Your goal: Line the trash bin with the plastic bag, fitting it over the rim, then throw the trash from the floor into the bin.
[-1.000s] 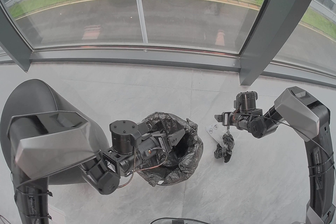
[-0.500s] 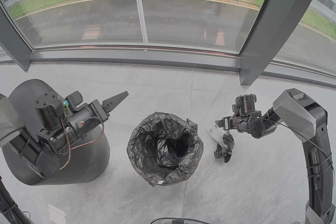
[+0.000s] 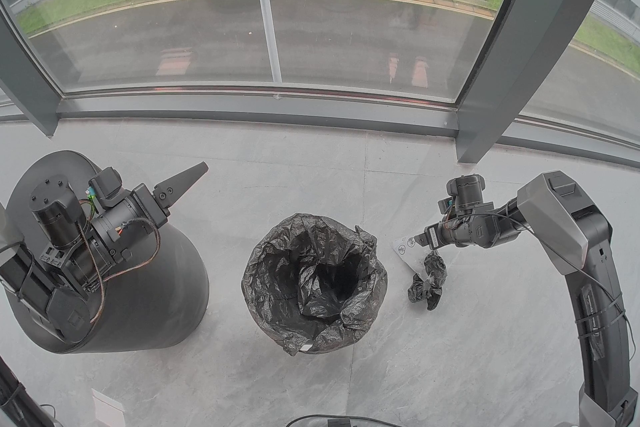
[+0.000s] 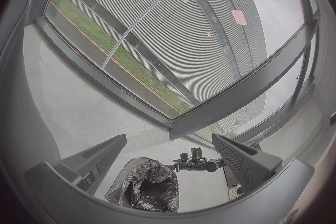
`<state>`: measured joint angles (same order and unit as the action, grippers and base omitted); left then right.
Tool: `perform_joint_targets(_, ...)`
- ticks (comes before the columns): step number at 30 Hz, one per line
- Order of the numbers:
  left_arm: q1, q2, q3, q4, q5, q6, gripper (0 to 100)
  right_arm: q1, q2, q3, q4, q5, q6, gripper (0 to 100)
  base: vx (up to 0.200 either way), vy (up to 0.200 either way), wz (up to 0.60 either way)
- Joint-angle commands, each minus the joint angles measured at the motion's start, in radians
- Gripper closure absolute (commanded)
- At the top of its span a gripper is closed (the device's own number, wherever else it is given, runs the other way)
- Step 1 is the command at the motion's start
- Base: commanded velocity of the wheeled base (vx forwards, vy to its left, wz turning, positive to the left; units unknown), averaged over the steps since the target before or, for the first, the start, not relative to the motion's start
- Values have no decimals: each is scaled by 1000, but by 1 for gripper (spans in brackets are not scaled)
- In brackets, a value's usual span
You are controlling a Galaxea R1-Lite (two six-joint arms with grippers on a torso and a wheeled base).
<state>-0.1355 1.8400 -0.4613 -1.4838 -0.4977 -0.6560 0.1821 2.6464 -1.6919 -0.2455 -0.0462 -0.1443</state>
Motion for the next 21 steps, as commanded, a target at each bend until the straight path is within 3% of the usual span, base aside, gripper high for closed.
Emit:
perform_joint_targets(1,5,31,-5,-3,-1,-1,0,17,76,-81,32,0,-1,0,0,0,0)
perform_joint_targets(21,7,58,-8,-4,-1,-1,0,48,147,-155,51,-11,6,0,0,0,0)
